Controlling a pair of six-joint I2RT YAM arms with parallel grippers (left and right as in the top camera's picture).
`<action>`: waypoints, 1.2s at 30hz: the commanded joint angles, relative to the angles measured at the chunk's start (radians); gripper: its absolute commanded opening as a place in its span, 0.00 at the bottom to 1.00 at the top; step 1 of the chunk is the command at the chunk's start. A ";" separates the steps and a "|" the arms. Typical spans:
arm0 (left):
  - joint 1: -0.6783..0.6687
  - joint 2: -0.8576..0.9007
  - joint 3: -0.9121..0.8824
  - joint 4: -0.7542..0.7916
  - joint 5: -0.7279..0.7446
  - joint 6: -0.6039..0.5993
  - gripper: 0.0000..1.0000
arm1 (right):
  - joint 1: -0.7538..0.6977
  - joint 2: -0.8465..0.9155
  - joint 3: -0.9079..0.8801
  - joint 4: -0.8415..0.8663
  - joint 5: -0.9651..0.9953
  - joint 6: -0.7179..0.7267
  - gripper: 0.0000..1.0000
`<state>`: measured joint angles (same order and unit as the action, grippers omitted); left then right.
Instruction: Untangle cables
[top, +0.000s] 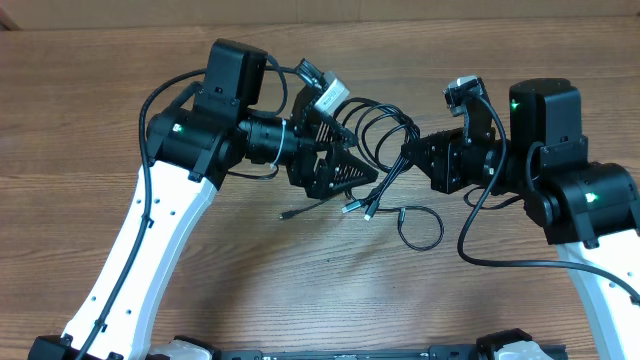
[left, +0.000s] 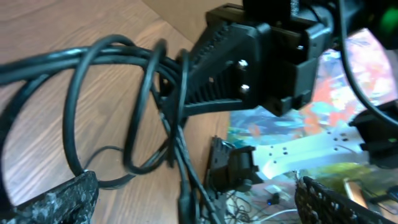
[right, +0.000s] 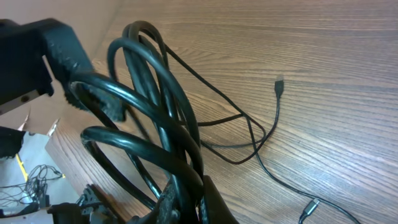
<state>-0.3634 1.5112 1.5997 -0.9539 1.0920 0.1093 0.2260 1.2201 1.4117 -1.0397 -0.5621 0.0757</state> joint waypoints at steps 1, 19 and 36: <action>-0.002 -0.013 0.018 0.016 -0.041 -0.013 1.00 | 0.002 -0.005 0.002 0.010 -0.018 0.002 0.04; -0.002 -0.013 0.018 0.035 -0.078 -0.013 1.00 | 0.003 -0.005 0.002 0.035 -0.109 -0.002 0.04; -0.033 -0.013 0.018 0.099 -0.071 -0.039 0.47 | 0.003 -0.005 0.002 0.035 -0.198 0.000 0.04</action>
<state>-0.3801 1.5112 1.5997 -0.8585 1.0161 0.0761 0.2260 1.2201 1.4117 -1.0115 -0.7143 0.0750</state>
